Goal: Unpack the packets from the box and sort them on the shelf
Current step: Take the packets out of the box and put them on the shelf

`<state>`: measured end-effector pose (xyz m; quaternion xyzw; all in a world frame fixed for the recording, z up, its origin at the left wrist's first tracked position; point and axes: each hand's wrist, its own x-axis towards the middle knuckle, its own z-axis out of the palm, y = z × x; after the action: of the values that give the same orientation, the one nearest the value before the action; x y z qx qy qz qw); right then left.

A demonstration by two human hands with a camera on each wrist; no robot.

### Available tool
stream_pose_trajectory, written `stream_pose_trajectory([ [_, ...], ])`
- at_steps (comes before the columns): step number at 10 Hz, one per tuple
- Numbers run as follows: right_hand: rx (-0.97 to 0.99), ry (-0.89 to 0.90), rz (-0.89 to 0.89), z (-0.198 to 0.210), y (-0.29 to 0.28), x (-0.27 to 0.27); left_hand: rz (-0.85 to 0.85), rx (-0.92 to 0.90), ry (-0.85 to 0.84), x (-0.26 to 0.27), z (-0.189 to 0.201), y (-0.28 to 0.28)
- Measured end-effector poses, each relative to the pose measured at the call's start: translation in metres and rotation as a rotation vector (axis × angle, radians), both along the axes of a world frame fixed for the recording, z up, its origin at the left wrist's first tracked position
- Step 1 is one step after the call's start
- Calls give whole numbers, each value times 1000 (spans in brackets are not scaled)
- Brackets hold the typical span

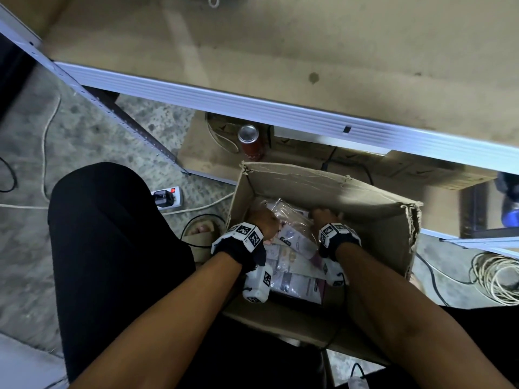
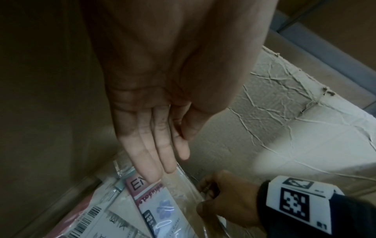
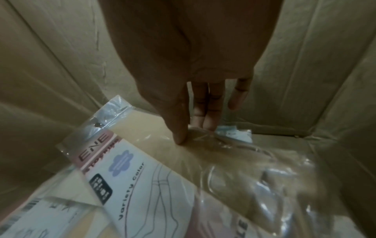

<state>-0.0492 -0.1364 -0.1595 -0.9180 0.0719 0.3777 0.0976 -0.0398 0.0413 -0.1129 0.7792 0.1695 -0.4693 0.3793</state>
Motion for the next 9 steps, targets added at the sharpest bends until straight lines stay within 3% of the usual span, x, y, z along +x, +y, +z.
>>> stream_pose_trajectory([
  [4,29,54,-10,2,-13,-16,-81,51,-29,-2,-11,2],
  [5,62,67,10,9,-16,-12,-116,84,-132,-4,-15,1],
  [7,104,65,48,30,-23,-3,-262,131,-221,-9,-14,-13],
  [9,88,-48,107,65,-28,-5,-496,241,-302,-31,-28,-39],
])
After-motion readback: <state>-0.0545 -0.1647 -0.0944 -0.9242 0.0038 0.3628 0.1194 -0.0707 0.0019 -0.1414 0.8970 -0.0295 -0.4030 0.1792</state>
